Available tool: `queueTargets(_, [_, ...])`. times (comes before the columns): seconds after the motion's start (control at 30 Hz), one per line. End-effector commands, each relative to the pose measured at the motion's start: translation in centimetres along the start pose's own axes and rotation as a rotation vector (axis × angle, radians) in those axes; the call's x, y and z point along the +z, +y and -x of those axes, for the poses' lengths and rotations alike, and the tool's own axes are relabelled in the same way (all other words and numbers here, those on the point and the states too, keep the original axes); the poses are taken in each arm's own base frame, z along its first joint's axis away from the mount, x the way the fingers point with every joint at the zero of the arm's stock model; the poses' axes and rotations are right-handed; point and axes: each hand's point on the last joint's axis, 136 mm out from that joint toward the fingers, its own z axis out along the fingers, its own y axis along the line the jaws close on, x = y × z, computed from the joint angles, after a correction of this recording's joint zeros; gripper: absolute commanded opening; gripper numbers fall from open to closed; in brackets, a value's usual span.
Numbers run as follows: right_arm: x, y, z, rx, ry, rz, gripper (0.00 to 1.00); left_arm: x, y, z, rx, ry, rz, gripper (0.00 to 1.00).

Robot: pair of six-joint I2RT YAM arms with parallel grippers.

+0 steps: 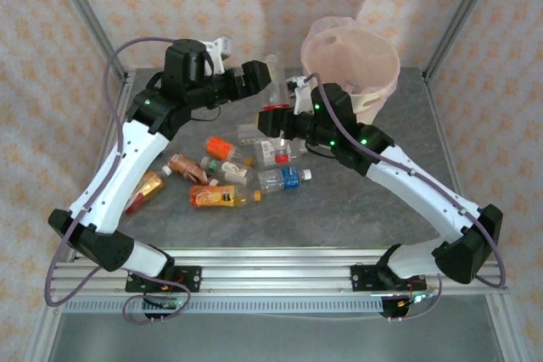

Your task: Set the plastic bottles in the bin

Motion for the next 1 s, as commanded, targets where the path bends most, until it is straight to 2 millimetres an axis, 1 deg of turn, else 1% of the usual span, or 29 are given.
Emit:
queueTargets(0.0, [-3.6, -3.1, 3.8, 0.013, -0.106, -0.185, 0.48, -4.9, 0.8, 2.6, 0.063, -0.162, 0.124, 1.00])
queueTargets(0.13, [-6.7, -5.7, 7.8, 0.028, -0.192, -0.321, 0.46, -7.4, 3.0, 2.6, 0.085, -0.239, 0.239, 1.00])
queueTargets(0.23, [-8.5, -7.4, 10.4, 0.025, -0.248, -0.433, 0.46, -8.3, 4.5, 2.1, 0.115, -0.262, 0.297, 1.00])
queueTargets(0.33, [-9.5, -8.9, 13.0, 0.000, -0.301, -0.536, 0.47, -8.5, 5.7, 1.4, 0.120, -0.262, 0.334, 1.00])
queueTargets(0.43, [-9.9, -10.4, 15.2, -0.028, -0.335, -0.631, 0.47, -8.3, 6.4, 0.8, 0.124, -0.246, 0.353, 1.00])
queueTargets(0.5, [-9.8, -11.9, 16.6, -0.033, -0.339, -0.693, 0.47, -8.2, 6.9, 0.4, 0.122, -0.230, 0.370, 1.00])
queueTargets(0.6, [-9.3, -14.1, 17.9, -0.024, -0.330, -0.763, 0.47, -7.9, 7.5, -0.3, 0.119, -0.210, 0.385, 1.00])
queueTargets(0.77, [-7.6, -18.2, 18.6, 0.006, -0.270, -0.851, 0.48, -7.9, 8.6, -1.1, 0.116, -0.191, 0.414, 1.00])
queueTargets(0.97, [-5.2, -22.1, 18.2, 0.026, -0.187, -0.918, 0.48, -7.7, 9.6, -2.0, 0.113, -0.169, 0.437, 1.00])
